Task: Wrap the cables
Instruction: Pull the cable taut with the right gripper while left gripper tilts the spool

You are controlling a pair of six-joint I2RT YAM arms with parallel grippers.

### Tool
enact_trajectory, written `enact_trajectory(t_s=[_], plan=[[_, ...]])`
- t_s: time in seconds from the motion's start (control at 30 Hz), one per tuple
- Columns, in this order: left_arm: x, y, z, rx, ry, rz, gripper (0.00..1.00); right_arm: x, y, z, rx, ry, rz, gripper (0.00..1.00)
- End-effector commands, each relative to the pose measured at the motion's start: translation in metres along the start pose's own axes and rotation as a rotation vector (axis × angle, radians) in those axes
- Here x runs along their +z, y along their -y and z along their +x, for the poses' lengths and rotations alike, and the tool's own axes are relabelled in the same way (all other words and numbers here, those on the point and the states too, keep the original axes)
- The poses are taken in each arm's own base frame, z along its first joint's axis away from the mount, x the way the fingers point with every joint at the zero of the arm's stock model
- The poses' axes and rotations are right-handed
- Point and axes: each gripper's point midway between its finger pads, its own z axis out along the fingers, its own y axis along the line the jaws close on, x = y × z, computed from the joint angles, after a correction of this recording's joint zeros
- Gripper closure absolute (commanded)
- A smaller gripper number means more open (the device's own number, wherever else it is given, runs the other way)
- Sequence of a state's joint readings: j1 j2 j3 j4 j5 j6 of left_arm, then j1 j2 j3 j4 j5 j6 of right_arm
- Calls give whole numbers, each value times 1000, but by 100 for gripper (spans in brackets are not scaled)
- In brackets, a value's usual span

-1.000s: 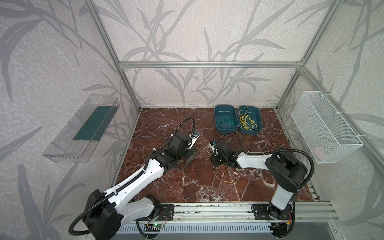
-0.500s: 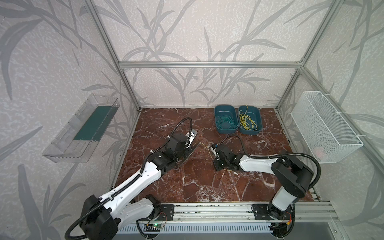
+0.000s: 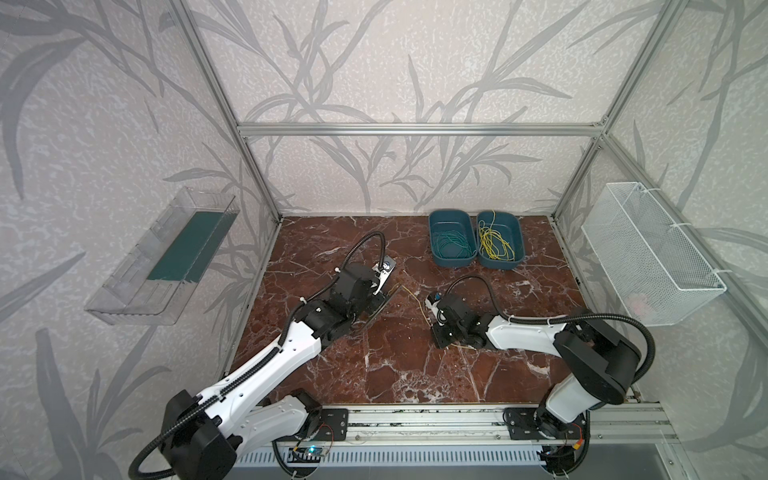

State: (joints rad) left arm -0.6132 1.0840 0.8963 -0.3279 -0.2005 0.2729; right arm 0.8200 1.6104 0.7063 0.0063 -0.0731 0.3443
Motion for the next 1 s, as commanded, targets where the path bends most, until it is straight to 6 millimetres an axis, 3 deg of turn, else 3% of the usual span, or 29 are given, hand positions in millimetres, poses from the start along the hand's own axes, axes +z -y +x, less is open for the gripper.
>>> enact_trajectory(t_s=[0.0,0.2,0.33,0.4,0.47,0.57,0.7,0.97], plan=[[-47,-70,-89,-211,279,-189,100,-8,3,55,16,-194,10,100],[-83,-100,-140,-411,402,-116,100,2,-21,33,-8,-155,-18,100],[-87,-129,-152,-548,424,-189,100,4,-54,13,-39,-107,-83,100],[-74,-139,-148,-584,405,-258,100,7,-69,9,-31,-107,-120,100],[-54,-140,-137,-581,353,-299,100,17,-65,17,-18,-138,-97,100],[-18,-127,-114,-581,304,-316,100,25,-52,33,-7,-177,-49,100],[20,-109,-79,-570,240,-382,100,29,-55,45,12,-204,-90,100],[45,-91,-49,-546,178,-465,100,36,-61,53,12,-251,-121,100]])
